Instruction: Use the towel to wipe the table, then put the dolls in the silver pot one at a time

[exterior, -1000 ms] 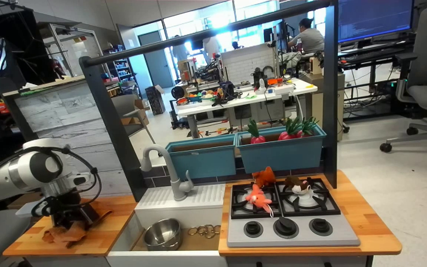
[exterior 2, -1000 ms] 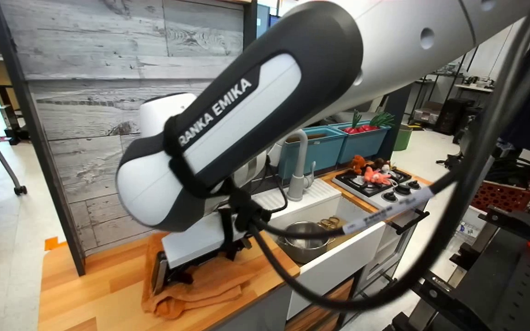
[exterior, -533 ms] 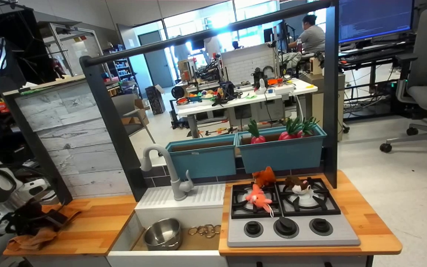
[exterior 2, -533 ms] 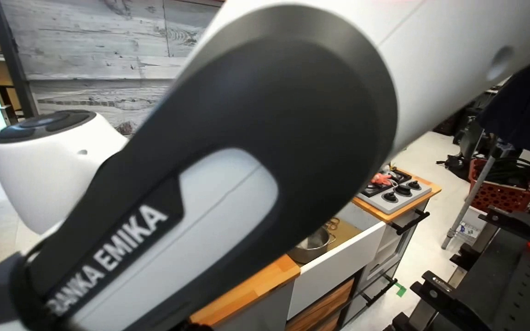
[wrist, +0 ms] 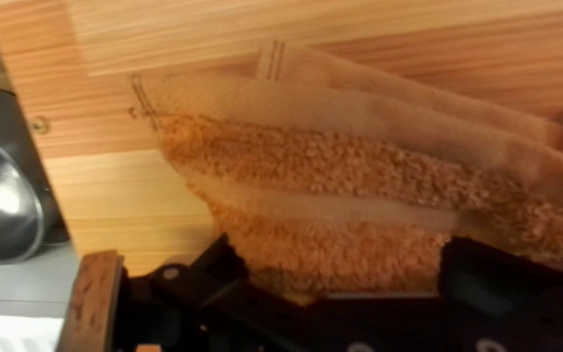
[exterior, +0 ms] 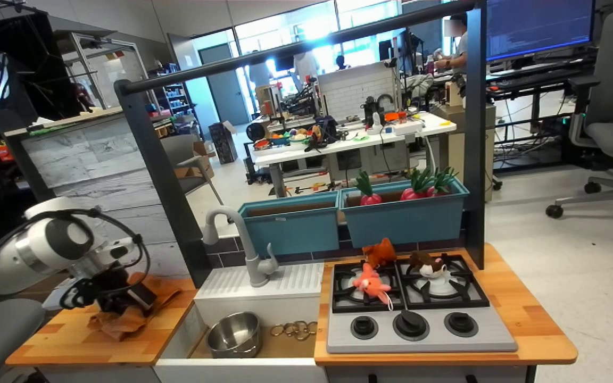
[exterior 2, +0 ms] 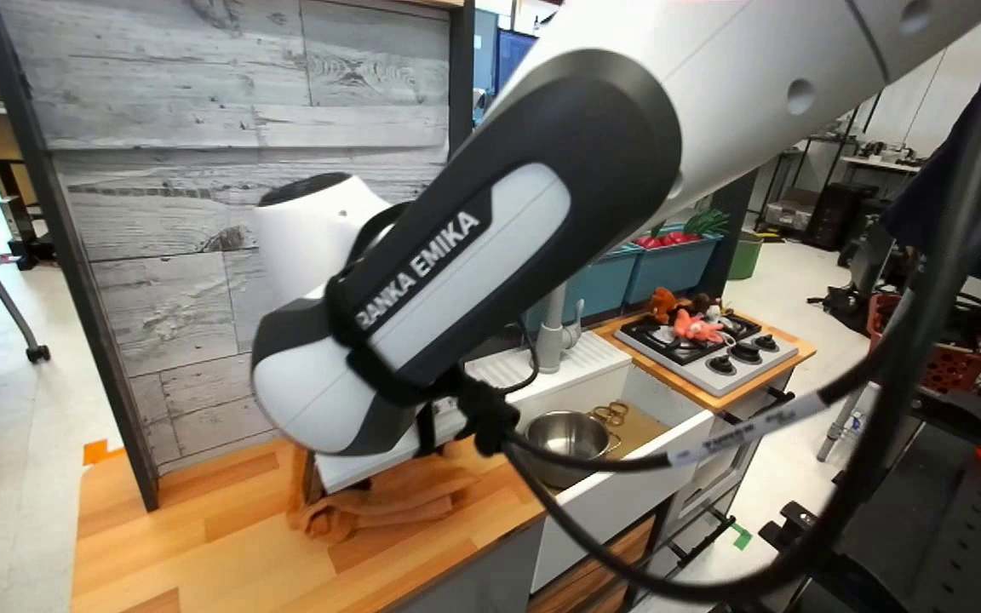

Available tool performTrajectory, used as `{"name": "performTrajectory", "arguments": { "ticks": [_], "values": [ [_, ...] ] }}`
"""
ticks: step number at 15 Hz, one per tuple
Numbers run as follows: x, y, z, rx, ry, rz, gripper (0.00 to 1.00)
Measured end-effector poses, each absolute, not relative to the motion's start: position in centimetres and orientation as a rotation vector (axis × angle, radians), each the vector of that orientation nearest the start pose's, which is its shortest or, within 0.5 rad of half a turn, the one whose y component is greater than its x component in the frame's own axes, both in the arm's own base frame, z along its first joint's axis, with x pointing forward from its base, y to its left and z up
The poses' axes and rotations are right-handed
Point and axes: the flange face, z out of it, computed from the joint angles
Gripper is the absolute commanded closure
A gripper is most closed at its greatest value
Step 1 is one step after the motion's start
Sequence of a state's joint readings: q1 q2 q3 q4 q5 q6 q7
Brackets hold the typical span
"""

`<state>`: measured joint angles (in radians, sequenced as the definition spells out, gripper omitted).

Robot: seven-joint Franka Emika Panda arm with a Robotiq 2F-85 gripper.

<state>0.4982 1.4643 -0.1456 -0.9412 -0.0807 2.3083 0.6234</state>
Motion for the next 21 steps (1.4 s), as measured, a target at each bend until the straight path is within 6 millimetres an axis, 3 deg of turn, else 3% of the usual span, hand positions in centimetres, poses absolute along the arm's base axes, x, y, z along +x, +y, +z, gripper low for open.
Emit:
{"name": "performTrajectory", "arguments": {
  "ticks": [2,4,7,12,15,18,21],
  "values": [
    [67.4,24.8,-5.5,-3.373,0.267,0.048,0.0],
    [67.3,23.8,-5.5,-3.4,0.302,0.135,0.0],
    [66.1,25.5,-5.6,-3.454,0.199,0.214,0.0],
    [63.0,32.9,-5.4,-3.51,-0.216,0.141,0.0],
    [61.4,36.1,-5.4,-3.519,-0.321,0.116,0.0],
    [61.2,35.7,-5.4,-3.549,-0.3,0.187,0.0],
    [61.8,32.5,-5.4,-3.59,-0.199,0.338,0.0]
  ]
}}
